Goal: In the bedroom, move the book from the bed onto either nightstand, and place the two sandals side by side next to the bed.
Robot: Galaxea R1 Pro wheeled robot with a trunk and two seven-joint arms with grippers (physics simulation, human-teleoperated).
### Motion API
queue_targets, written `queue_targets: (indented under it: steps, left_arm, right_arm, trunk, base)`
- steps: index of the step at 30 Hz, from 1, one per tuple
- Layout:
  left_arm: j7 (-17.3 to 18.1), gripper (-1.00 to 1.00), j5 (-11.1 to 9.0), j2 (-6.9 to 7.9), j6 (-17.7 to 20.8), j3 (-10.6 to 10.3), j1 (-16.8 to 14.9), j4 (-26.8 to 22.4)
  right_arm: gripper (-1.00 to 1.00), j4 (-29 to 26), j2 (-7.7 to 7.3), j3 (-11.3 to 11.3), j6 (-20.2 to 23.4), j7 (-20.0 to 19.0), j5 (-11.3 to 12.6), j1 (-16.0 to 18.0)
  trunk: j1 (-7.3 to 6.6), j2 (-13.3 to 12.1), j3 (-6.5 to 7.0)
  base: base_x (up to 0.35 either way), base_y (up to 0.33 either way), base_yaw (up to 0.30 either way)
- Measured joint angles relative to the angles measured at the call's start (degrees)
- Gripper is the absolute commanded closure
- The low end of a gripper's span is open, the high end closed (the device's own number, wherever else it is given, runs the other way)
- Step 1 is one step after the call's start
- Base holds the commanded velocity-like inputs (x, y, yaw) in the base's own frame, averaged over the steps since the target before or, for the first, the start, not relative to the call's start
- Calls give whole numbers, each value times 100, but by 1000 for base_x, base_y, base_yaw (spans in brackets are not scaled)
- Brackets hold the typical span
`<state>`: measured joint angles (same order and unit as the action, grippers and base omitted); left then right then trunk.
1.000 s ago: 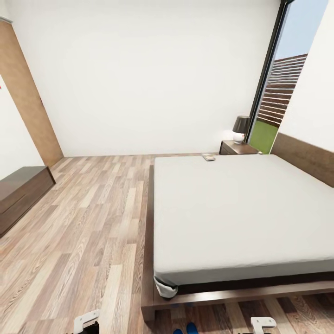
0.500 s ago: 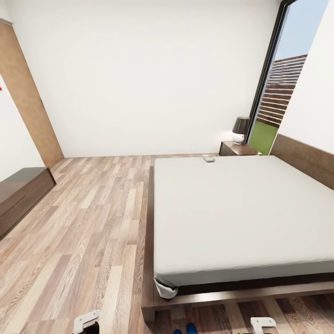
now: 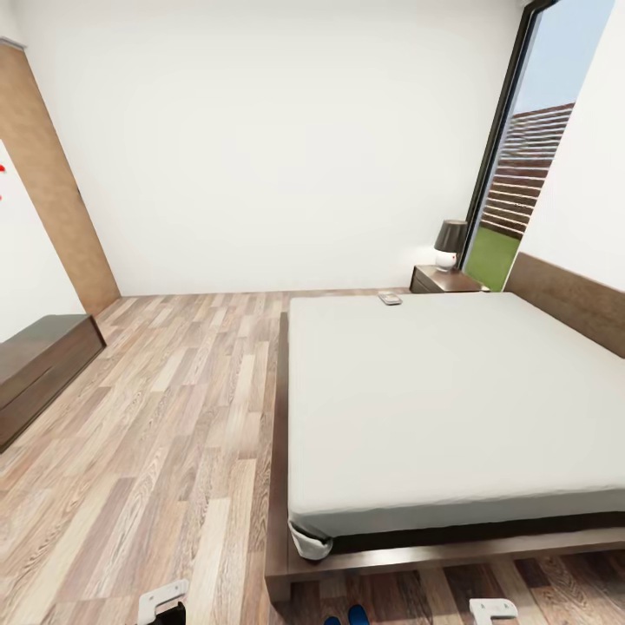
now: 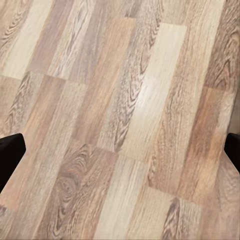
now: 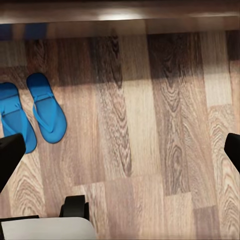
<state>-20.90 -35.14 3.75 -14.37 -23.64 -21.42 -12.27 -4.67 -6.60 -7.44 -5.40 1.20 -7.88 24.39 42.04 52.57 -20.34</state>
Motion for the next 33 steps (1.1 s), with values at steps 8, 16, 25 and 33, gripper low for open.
queue_targets:
  steps: [8, 16, 25, 33]
  left_arm:
    - [0, -100, 0, 0, 0, 4, 0, 1]
    - [0, -100, 2, 0, 1, 1, 0, 0]
    - [0, -100, 4, 0, 0, -3, 0, 1]
    - [0, -100, 1, 0, 0, -1, 0, -4]
  right_arm:
    - [-100, 17, 0, 4, -1, 0, -2, -1]
    - [-100, 26, 0, 5, -1, 0, -3, -1]
    - [-100, 28, 0, 8, -1, 0, -4, -1]
    - [-100, 28, 0, 9, -1, 0, -5, -1]
  trunk:
    - [-176, -321, 144]
    - [-352, -642, 288]
    - [-550, -1004, 450]
    - [-726, -1325, 594]
  base:
    - [0, 0, 0]
    - [0, 0, 0]
    - [0, 0, 0]
    - [0, 0, 0]
